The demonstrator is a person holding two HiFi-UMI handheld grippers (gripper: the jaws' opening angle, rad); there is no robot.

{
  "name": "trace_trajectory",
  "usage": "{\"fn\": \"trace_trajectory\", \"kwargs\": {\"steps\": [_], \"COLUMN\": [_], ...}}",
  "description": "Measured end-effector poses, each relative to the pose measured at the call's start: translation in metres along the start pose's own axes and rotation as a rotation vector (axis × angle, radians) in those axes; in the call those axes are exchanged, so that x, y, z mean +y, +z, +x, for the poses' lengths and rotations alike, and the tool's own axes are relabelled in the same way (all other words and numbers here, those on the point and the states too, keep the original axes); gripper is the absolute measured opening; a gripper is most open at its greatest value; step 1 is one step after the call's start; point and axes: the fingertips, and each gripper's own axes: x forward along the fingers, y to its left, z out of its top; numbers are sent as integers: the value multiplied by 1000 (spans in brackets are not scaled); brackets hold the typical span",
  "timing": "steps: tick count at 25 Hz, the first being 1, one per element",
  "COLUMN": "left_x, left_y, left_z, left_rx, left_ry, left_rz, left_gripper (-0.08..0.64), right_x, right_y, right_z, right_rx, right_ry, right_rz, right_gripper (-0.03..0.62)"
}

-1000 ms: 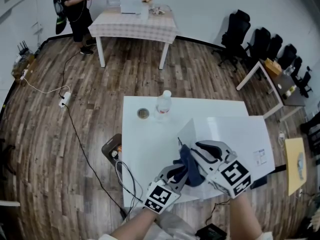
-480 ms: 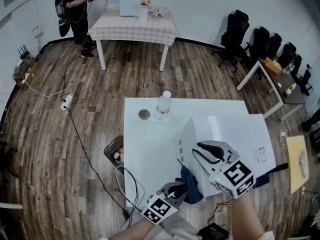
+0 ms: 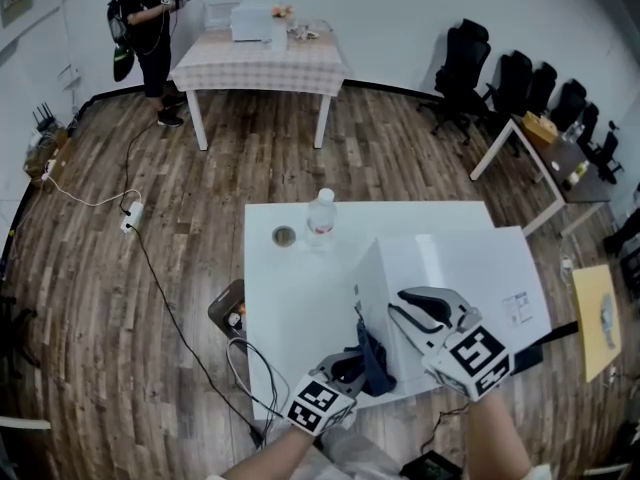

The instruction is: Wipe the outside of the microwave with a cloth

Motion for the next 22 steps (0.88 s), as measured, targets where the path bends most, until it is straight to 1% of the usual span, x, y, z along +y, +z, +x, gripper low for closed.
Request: {"fn": "trace_trajectory", "kwargs": {"steps": [6,15,19,22], "left_x": [39,106,123,128], "left_y": [31,81,94,97], "left_z": [13,36,43,44], "left_rx": [-32,-39,-23,-25], "left_ry": [77,179,196,196], "left_rz": [-15,33,58,56], "left_gripper": [51,49,50,49], "right_x": [-3,-13,-19,-21], "right_y": [-1,8,8,5], "right_z": [1,3,2,3], "right_rx": [-5,-20,-24,-24], "right_ry": [-2,1,-2,-5], "right_rz": [13,16,17,26], "right_gripper": [102,103,102,103]}}
